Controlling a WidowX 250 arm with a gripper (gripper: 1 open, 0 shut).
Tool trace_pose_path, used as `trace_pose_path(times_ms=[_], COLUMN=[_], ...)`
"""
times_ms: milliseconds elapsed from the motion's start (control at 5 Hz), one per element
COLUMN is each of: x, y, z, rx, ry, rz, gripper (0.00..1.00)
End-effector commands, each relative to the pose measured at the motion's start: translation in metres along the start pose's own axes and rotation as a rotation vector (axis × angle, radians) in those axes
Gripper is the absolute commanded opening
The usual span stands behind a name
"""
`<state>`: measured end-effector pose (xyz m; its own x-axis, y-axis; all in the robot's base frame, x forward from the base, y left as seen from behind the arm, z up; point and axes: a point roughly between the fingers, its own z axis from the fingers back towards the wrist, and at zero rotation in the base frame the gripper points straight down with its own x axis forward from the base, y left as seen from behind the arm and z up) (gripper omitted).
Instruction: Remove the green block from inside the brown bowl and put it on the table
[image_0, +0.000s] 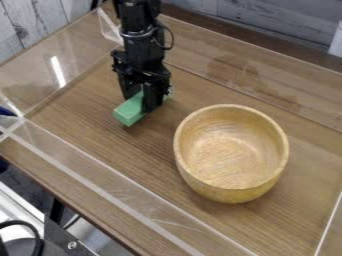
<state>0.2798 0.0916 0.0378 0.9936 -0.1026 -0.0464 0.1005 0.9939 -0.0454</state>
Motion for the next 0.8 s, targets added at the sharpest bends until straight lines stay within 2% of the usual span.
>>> trace_pose_path(times_ms=[0,400,600], x=[0.0127,0.012,0.0118], y=[0.0,-0.004,0.001], z=[0.0232,0.0307,0.0261], rx=[0.025,0.015,0.015], ry=[-0.07,-0.078,-0.072], rz=[-0.006,0.003,0.018], gripper=[0.0,0.0,0.0])
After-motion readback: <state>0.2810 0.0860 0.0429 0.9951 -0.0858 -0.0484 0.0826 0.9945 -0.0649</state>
